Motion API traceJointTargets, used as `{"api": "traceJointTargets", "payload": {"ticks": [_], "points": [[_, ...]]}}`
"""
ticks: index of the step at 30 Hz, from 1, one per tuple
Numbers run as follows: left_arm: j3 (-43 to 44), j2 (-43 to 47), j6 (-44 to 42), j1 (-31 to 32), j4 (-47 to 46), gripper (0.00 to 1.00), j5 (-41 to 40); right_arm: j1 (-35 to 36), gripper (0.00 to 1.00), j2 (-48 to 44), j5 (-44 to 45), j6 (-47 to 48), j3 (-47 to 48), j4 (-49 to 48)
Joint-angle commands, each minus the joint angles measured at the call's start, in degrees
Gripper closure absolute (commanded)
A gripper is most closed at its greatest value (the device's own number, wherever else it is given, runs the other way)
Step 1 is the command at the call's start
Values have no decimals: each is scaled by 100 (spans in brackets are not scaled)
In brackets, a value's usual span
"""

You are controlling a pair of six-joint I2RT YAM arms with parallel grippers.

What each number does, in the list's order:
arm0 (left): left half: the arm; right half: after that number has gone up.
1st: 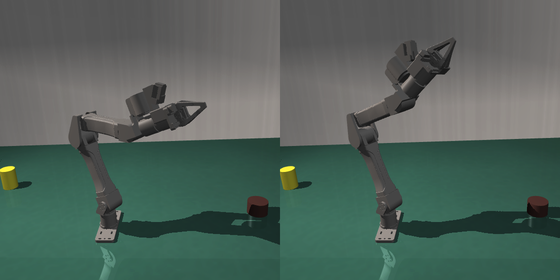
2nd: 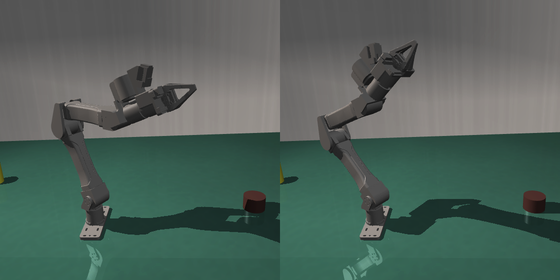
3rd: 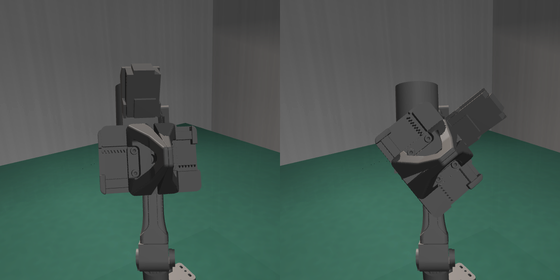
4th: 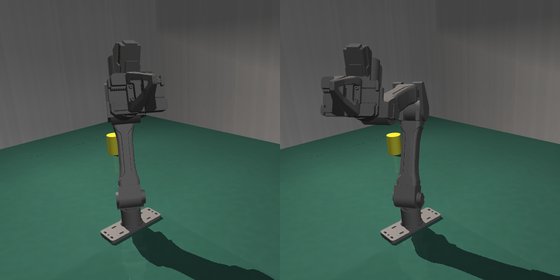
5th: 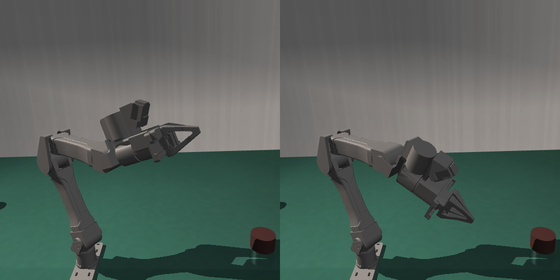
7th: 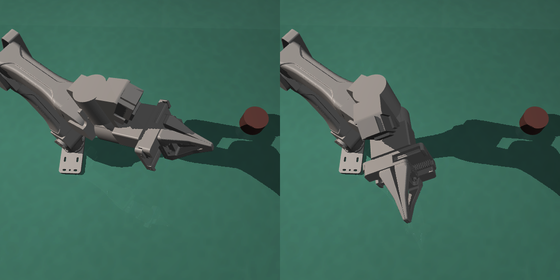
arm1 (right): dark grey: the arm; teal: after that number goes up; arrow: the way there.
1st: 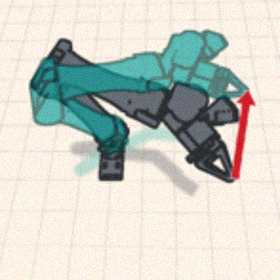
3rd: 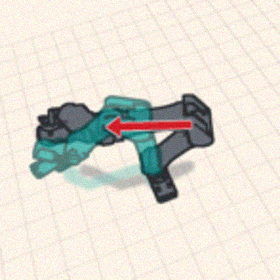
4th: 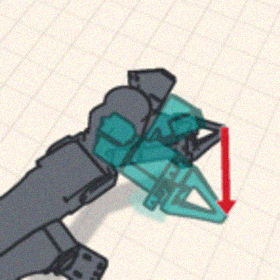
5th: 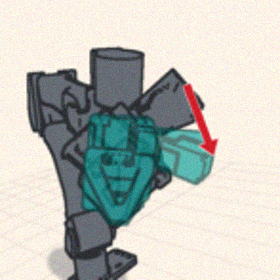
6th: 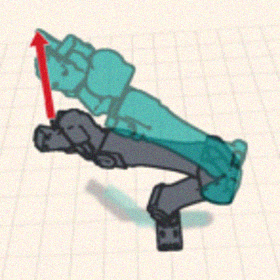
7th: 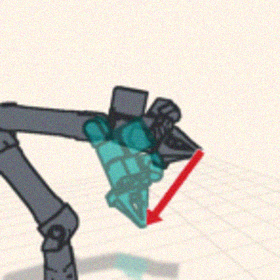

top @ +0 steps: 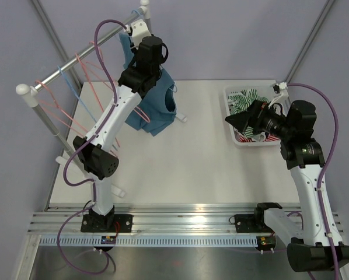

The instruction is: Remove the tank top from the hanger

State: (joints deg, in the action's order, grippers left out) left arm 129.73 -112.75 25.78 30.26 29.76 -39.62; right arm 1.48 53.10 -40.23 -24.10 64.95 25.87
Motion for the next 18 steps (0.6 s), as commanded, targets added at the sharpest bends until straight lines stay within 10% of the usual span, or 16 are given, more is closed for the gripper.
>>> {"api": "traceJointTargets", "payload": {"ticks": [1,9,18], "points": [[35,60,41,15,-682,59,-301,107,4,25,-170,-43,211,-214],[26,51,225,-3,-875,88,-354,195,4,-98,-91,80,281,-74],[-27,-81,471,-55,-656,78,-275,248,4,-169,-117,98,273,-82]]}}
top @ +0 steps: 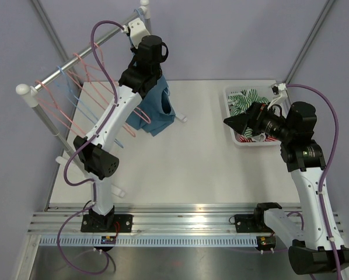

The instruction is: Remove the tank top from the hanger

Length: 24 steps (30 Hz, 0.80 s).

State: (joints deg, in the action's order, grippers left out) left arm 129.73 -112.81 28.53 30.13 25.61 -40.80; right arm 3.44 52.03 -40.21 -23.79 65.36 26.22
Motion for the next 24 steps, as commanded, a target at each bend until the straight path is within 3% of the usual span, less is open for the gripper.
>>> {"api": "traceJointTargets", "payload": {"ticks": [1,3,5,7,9,16,24], "points": [[-44,-91,205,-51,-249,78,-139,60,4,-61,-119,68,231,-126],[-71,-100,249,-51,-205,86,-148,60,4,-70,-102,85,231,-117],[-71,-100,249,-51,-188,87,-131,60,4,-70,-84,85,231,-117],[-71,-100,267,-69,-153,85,-104,60,4,-70,-101,103,214,-126],[-97,-109,275,-86,-135,74,-104,69,4,-79,-119,94,170,-169],[-88,-180,381,-130,-56,100,-60,69,4,-79,-119,147,187,-178],[-132,14,407,-121,-205,100,-394,69,4,-140,-163,138,179,-266]]}}
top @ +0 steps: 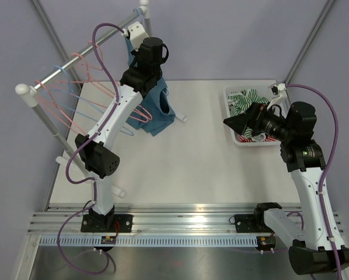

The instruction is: Remove the tank top from the hanger

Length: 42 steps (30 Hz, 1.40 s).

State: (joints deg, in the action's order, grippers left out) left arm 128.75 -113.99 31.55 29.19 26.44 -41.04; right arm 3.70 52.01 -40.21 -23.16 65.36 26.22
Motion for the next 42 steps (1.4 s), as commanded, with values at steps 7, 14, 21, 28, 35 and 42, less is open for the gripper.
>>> {"api": "traceJointTargets", "payload": {"ticks": [7,14,21,28,35,42], "points": [[457,229,-43,-1,-367,100,-511,43,4,-121,-216,31,214,-328],[669,501,-254,34,-411,100,-458,43,4,-130,-242,-57,196,-416],[-50,1256,-316,315,-604,100,-256,43,2,-59,-198,-31,135,-486],[-1088,2275,-325,605,-833,100,-71,43,1,143,-251,-49,-15,-600],[-1799,2969,114,649,-437,100,1313,43,1,292,-137,-13,38,-521],[-3284,4129,606,763,-718,100,3329,43,0,477,-399,-206,117,-758]]}}
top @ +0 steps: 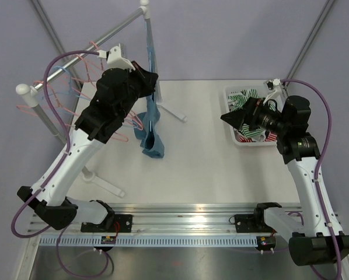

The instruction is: Remove the tank top from the hanger

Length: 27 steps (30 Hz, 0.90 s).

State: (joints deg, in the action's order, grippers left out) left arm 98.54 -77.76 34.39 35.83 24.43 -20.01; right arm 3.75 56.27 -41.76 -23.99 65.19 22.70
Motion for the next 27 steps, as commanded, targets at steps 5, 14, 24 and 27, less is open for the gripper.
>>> {"api": "traceJointTargets", "payload": {"ticks": [5,14,24,27], "points": [[-1327,1130,568,310,-842,100,2026,222,1,77,-509,-483,-76,-1126],[-2470,1763,876,1171,-1405,100,2818,1470,10,340,1055,-213,-244,-1567],[-2893,2133,1078,1444,-1573,100,2924,2148,38,868,2303,562,55,-1505],[-2937,2194,1078,1444,-1572,100,3038,2148,51,999,2435,693,117,-1523]]}}
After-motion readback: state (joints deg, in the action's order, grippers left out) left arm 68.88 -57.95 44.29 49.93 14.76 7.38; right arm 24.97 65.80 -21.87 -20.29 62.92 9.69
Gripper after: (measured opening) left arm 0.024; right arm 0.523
